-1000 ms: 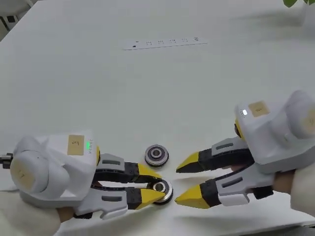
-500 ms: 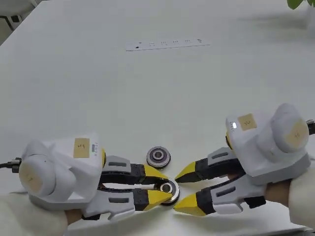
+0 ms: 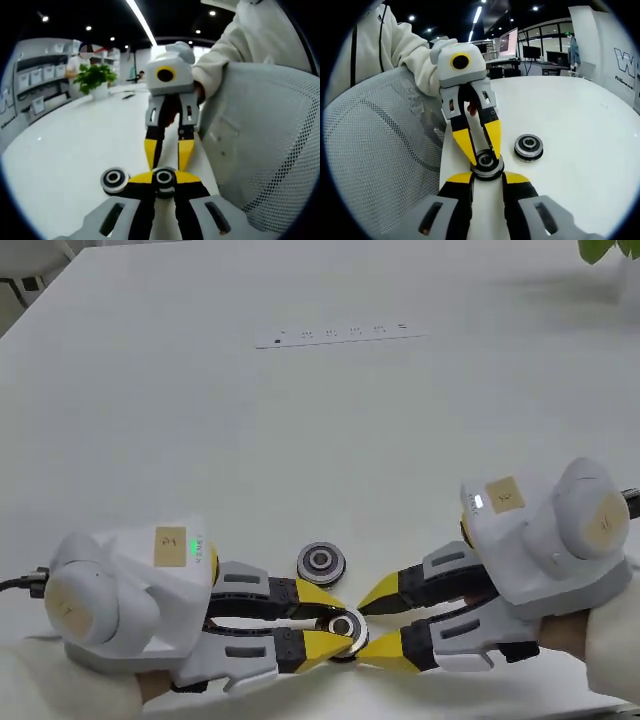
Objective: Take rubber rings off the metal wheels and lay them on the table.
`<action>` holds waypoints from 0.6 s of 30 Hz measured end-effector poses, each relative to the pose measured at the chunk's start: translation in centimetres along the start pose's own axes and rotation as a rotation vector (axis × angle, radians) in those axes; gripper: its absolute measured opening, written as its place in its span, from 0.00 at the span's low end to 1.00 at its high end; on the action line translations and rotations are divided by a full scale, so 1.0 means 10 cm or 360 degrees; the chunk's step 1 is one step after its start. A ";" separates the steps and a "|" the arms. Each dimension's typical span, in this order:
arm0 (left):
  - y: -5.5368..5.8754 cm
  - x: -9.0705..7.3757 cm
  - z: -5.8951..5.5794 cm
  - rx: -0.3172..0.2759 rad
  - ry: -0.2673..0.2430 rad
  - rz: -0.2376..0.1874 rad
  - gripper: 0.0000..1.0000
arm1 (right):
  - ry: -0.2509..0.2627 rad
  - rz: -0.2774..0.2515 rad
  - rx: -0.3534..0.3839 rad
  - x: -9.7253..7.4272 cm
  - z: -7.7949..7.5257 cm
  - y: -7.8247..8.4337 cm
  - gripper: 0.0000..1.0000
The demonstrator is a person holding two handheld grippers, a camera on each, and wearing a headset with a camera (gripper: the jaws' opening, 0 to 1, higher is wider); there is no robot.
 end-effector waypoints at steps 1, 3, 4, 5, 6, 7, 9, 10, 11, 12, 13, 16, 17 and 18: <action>0.00 0.00 0.00 0.0005 -0.0003 0.0000 0.14 | -0.0001 0.0002 0.0000 0.00 0.00 0.00 0.19; 0.00 0.00 0.00 0.0005 -0.0004 -0.0002 0.14 | 0.0006 0.0006 -0.0021 0.00 0.00 0.00 0.18; 0.00 0.00 0.00 0.0005 -0.0005 -0.0003 0.14 | 0.0009 0.0009 -0.0029 0.00 0.00 0.01 0.18; 0.00 0.00 0.00 0.0007 -0.0005 -0.0003 0.14 | 0.0011 0.0014 -0.0036 0.00 0.00 0.01 0.17; 0.00 0.00 0.00 0.0007 -0.0005 -0.0003 0.14 | 0.0013 0.0017 -0.0037 -0.01 -0.01 0.01 0.16; 0.00 0.00 0.00 0.0007 -0.0005 -0.0003 0.14 | 0.0011 0.0014 -0.0030 0.00 -0.01 0.01 0.16; 0.00 0.00 0.00 0.0007 -0.0006 -0.0004 0.14 | 0.0007 0.0014 -0.0017 0.00 -0.01 0.01 0.16; 0.00 0.00 0.00 0.0007 -0.0007 -0.0004 0.14 | 0.0007 0.0015 -0.0018 -0.01 -0.01 0.01 0.16; 0.00 0.00 0.00 0.0008 -0.0007 -0.0004 0.14 | 0.0008 0.0016 -0.0021 -0.01 -0.01 0.01 0.16; 0.00 0.00 0.00 0.0009 -0.0008 -0.0004 0.14 | 0.0010 0.0018 -0.0028 -0.01 -0.01 0.01 0.16; 0.00 0.00 0.00 0.0008 -0.0009 -0.0004 0.14 | 0.0011 0.0020 -0.0031 -0.01 -0.01 0.01 0.16; 0.00 0.00 -0.01 0.0011 -0.0011 -0.0004 0.14 | 0.0013 0.0023 -0.0036 -0.01 -0.01 0.01 0.15; 0.00 0.00 -0.01 0.0013 -0.0013 -0.0002 0.14 | 0.0014 0.0025 -0.0038 -0.01 -0.01 0.01 0.15; 0.00 0.00 -0.01 0.0016 -0.0015 0.0000 0.14 | 0.0014 0.0025 -0.0041 -0.01 -0.01 0.01 0.15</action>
Point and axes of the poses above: the centre of the closed fingertips' face, and the gripper's own axes: x roughly forward along the fingers, z roughly to its left, y roughly out of its underside, the point moved 2 cm from there along -x, roughly backward along the fingers, and after that the axes turned 11 degrees about z, right-handed, at the moved point
